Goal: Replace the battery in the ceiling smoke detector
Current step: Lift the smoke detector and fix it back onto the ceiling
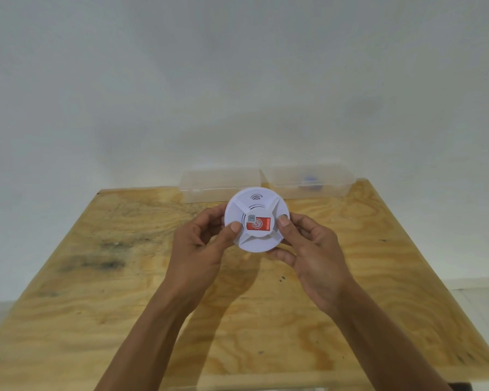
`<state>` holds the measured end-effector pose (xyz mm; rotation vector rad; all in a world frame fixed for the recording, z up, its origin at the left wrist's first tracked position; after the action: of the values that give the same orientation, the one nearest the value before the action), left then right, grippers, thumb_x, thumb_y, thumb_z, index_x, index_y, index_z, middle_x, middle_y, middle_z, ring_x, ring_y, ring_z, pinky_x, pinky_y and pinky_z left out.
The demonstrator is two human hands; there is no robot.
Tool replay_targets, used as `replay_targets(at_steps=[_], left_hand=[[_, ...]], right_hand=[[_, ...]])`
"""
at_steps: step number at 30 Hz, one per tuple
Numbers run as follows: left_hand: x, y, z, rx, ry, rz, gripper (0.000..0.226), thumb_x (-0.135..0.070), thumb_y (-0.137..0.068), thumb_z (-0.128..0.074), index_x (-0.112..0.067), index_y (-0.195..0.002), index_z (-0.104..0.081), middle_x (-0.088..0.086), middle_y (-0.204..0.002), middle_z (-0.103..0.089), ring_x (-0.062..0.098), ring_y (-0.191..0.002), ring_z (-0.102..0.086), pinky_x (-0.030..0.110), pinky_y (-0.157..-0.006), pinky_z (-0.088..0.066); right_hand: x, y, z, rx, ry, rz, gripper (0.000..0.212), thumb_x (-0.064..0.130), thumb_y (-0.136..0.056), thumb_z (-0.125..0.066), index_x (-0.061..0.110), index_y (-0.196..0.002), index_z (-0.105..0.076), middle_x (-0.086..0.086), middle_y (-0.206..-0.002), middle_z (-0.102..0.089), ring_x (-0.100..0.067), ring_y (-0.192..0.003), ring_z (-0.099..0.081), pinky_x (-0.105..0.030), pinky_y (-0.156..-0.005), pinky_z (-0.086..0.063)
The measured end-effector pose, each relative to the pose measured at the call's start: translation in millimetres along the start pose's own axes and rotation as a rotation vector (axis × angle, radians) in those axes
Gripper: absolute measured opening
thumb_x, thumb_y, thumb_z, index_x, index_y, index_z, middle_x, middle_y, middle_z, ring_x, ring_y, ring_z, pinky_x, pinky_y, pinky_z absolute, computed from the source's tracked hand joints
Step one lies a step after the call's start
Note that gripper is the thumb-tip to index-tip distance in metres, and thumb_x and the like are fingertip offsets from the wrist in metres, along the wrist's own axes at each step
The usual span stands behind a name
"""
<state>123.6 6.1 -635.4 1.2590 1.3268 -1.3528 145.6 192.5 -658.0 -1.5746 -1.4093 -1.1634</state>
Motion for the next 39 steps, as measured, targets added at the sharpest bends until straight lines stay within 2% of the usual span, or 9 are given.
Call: replay_targets(at_steps=[5,10,15,17,20,24,39], left_hand=[[1.4,0.3,1.0,-0.003,-0.003,-0.008,0.049,-0.025,-0.079,-0.075,-0.013,-0.126,-0.069,0.006,-0.114,-0.078,0.030,-0.111,-0.072,0.046,-0.095,-0.058],[1.8,-0.5,1.7,-0.014,-0.004,-0.016,0.051,-0.025,-0.078,-0.075,-0.012,-0.127,-0.069,0.005,-0.114,-0.078,0.028,-0.110,-0.073,0.046,-0.095,-0.058],[2.8,-1.1,4.5,-0.037,-0.015,-0.015,0.042,-0.016,-0.084,-0.074,-0.011,-0.126,-0.070,0.007,-0.111,-0.079,0.030,-0.107,-0.073,0.048,-0.094,-0.059],[4.0,-1.5,5.9,-0.041,-0.017,-0.010,0.042,-0.020,-0.083,-0.076,-0.013,-0.124,-0.071,0.007,-0.110,-0.079,0.031,-0.106,-0.073,0.050,-0.095,-0.059],[4.7,-1.8,8.0,-0.046,-0.028,-0.004,0.040,-0.020,-0.083,-0.080,-0.015,-0.122,-0.073,0.006,-0.107,-0.080,0.030,-0.104,-0.074,0.048,-0.094,-0.059],[6.9,-2.4,9.8,-0.048,-0.046,0.006,0.034,-0.009,-0.088,-0.075,-0.015,-0.122,-0.072,0.004,-0.105,-0.080,0.030,-0.102,-0.074,0.047,-0.093,-0.060],[2.1,-4.4,8.2,-0.051,-0.041,-0.009,0.036,-0.009,-0.089,-0.074,-0.014,-0.125,-0.071,0.003,-0.106,-0.080,0.029,-0.101,-0.074,0.040,-0.087,-0.061]], right_hand=[[-1.8,1.5,-0.8,-0.003,-0.024,-0.015,0.025,0.017,-0.097,-0.059,0.002,-0.115,-0.067,-0.017,-0.114,-0.072,-0.031,-0.101,-0.072,-0.046,-0.085,-0.059],[-1.2,1.0,-1.9,-0.005,-0.011,-0.026,0.024,0.017,-0.097,-0.059,0.002,-0.113,-0.068,-0.017,-0.111,-0.073,-0.030,-0.098,-0.073,-0.043,-0.081,-0.060],[1.2,-1.1,-3.4,-0.018,0.016,-0.029,0.021,0.016,-0.097,-0.059,0.004,-0.109,-0.070,-0.015,-0.109,-0.074,-0.029,-0.096,-0.074,-0.041,-0.078,-0.060],[1.1,-1.3,-4.6,-0.019,0.018,-0.032,0.020,0.016,-0.097,-0.059,0.004,-0.109,-0.070,-0.015,-0.109,-0.074,-0.029,-0.097,-0.074,-0.042,-0.078,-0.060],[0.9,-0.5,-5.8,-0.026,0.021,-0.029,0.020,0.015,-0.097,-0.059,0.005,-0.108,-0.071,-0.015,-0.108,-0.075,-0.030,-0.096,-0.074,-0.042,-0.079,-0.060],[0.2,0.1,-5.1,-0.044,0.025,-0.029,0.019,0.015,-0.097,-0.060,0.005,-0.107,-0.072,-0.015,-0.106,-0.075,-0.029,-0.096,-0.074,-0.041,-0.077,-0.061],[1.1,0.2,-7.5,-0.043,-0.015,-0.059,0.021,0.015,-0.097,-0.059,0.005,-0.111,-0.071,-0.013,-0.106,-0.076,-0.025,-0.094,-0.075,-0.041,-0.079,-0.061]])
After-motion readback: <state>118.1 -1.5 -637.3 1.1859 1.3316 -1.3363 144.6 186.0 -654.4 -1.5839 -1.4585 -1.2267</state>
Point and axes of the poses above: each hand's wrist, its own y-axis away from the middle knuckle, its own z-axis out of the back of the hand, x = y × z, the point moved 10 cm from there along -y, towards the middle knuckle
